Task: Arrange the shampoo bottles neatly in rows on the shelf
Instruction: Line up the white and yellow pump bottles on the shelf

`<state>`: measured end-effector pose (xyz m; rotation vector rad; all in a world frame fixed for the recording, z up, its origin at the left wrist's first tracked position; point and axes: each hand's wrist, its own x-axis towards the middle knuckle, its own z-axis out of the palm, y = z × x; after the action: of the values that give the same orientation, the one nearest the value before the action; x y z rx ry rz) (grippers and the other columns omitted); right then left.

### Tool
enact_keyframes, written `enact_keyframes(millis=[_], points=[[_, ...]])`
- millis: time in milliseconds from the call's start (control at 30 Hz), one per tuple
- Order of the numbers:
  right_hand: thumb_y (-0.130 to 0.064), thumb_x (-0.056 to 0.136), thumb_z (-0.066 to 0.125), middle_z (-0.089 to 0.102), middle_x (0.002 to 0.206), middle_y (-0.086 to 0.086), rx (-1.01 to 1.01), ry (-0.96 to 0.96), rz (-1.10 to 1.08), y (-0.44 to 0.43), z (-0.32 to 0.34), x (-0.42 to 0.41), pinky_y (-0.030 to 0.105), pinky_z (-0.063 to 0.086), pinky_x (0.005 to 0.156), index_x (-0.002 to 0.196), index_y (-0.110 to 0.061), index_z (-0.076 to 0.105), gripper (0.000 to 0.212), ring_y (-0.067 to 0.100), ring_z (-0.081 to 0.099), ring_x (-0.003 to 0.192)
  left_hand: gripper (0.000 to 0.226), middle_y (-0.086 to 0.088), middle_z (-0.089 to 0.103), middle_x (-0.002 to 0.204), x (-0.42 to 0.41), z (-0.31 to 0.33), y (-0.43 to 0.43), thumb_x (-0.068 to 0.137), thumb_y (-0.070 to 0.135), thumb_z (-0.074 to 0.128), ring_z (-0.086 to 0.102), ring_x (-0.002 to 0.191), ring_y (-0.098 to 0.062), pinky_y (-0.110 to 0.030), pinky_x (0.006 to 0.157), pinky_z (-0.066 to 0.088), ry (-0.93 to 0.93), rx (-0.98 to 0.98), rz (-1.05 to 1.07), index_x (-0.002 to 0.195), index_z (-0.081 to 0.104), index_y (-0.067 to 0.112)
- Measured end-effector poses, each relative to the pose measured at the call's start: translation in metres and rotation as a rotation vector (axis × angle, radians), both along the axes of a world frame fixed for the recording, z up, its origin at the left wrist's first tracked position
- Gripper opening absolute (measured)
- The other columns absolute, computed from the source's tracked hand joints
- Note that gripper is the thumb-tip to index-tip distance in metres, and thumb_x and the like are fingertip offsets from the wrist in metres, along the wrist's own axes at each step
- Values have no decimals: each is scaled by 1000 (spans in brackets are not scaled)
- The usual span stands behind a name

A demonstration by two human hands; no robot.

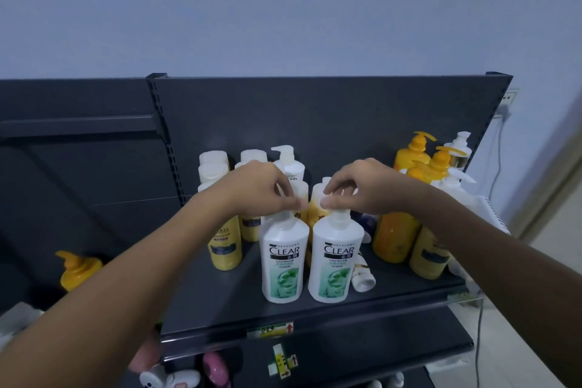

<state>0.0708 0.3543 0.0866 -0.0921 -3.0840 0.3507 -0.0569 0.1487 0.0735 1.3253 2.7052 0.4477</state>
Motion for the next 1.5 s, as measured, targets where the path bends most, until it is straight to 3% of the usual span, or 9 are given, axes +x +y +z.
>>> enact_keyframes(millis=[100,200,300,500,600,767,933,1233,1500], points=[[-59,91,66,73,105,-10,-55,99,-58,-1,5,-13,32,58,89,123,-22,73,49,8,67,98,54,16,74,99,-6,9,17,75,75,65,69,93,-8,-39,82,60,119,96,61,110,74,35],[-54,92,67,73,121,4,-56,-7,-159,-3,4,-34,38,58,94,129,-13,68,55,21,69,109,60,7,70,120,-10,11,44,76,57,79,66,106,-18,-40,86,58,124,-21,62,129,67,31],[-45,91,71,73,115,10,-91,-210,-218,1,-1,-52,43,61,91,122,-10,70,47,27,71,100,55,1,73,116,-13,5,64,74,40,85,67,100,-22,-40,83,60,52,-159,56,126,70,28],[-25,81,86,72,111,10,-152,-298,-238,8,-5,-67,41,67,78,118,-11,72,42,27,76,91,51,2,74,111,-23,8,71,70,36,91,68,95,-19,-31,77,59,37,-214,59,118,77,27],[-16,77,87,73,110,11,-127,-270,-216,8,-7,-72,38,67,71,113,-7,74,39,28,77,85,51,0,72,112,-34,9,59,68,35,92,68,95,-19,-28,73,56,-1,-200,92,117,78,31],[-21,67,92,76,100,2,-112,-228,-165,2,-8,-82,32,66,64,105,-14,80,40,24,78,79,47,5,74,110,-39,8,23,72,31,90,65,102,-16,-30,87,56,-3,-147,143,118,78,30],[-22,63,95,74,88,-3,-162,-211,-126,-15,-6,-88,23,57,50,101,-17,83,41,22,77,69,47,11,72,95,-40,6,-15,63,32,94,67,88,-12,-31,75,60,-15,-124,204,109,81,33],[-23,65,95,76,102,0,-212,-175,-52,-48,-11,-112,36,67,74,106,-18,81,43,21,78,81,48,14,69,101,-19,7,-68,65,33,93,66,96,-9,-26,79,57,-26,-129,226,111,79,33],[-26,59,97,78,96,-3,-252,-180,-43,-80,-15,-127,33,67,69,96,-22,84,39,21,79,79,49,17,64,99,-14,9,-94,69,34,92,61,94,-7,-24,80,53,-24,-158,219,115,77,34]])
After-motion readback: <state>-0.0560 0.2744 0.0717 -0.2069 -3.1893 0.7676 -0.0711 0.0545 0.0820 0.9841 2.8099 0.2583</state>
